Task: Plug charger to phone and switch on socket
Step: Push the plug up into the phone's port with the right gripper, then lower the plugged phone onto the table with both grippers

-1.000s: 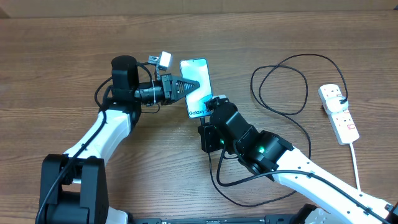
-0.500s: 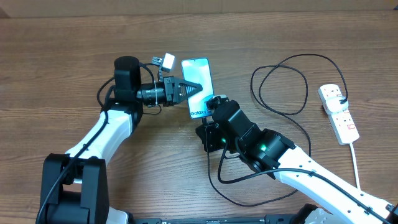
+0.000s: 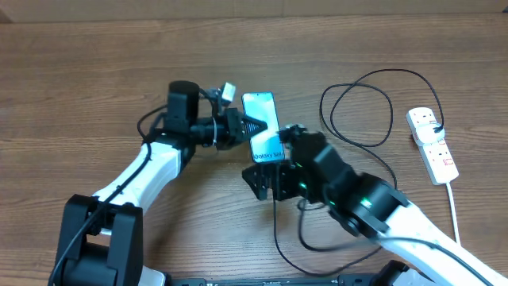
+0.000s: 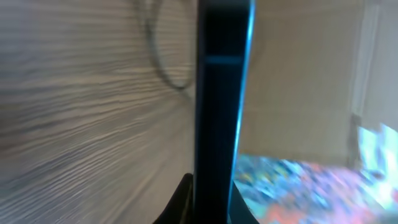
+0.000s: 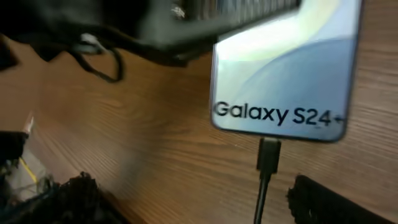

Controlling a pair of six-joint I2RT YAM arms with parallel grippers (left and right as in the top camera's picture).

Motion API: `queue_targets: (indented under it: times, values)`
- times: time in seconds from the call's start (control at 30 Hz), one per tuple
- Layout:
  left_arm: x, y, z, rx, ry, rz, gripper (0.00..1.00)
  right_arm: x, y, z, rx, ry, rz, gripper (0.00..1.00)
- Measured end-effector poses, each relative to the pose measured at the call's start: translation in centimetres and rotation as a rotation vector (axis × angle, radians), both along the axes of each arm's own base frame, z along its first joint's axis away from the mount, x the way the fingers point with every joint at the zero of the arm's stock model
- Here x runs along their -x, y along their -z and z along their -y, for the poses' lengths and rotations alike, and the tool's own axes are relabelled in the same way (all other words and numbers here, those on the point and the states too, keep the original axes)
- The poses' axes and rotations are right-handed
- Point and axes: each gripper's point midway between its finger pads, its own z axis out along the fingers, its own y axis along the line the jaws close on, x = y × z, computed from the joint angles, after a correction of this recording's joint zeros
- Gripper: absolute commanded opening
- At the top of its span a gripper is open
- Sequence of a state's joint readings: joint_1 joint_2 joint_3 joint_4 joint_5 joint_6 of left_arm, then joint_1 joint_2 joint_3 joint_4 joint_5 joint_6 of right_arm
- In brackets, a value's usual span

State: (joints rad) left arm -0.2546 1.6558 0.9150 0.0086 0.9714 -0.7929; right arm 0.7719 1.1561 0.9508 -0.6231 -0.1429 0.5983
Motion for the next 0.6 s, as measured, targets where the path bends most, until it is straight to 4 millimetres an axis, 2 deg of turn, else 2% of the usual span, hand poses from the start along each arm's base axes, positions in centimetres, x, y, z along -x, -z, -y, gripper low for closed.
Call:
queue_targets:
  times: [0.13, 0.23, 0.3, 0.37, 0.47, 0.6]
  values:
    - [1.6, 1.6, 2.6, -0.091, 0.028, 0.004, 0.04, 2.1, -1.8, 3.8, 0.039, 0.07, 0.01, 1.0]
    - [3.6, 2.4, 4.4, -0.133, 0.108, 0.033, 0.04, 3.6, -1.5, 7.1, 0.105, 0.155, -0.021, 1.0]
    - [5.0, 3.3, 4.6, -0.175, 0.165, 0.04, 0.04, 4.4, -1.2, 9.1, 0.145, 0.214, -0.043, 1.0]
    - [5.8, 4.5, 3.7, -0.234, 0.196, 0.043, 0.04, 4.9, -1.0, 10.3, 0.168, 0.256, -0.056, 1.0]
    - [6.3, 6.6, 1.2, -0.352, 0.208, 0.034, 0.04, 5.2, -0.9, 11.2, 0.174, 0.299, -0.066, 1.0]
    - [4.4, 7.8, -1.7, -0.449, 0.166, 0.096, 0.04, 5.1, -0.9, 11.4, 0.172, 0.327, -0.069, 1.0]
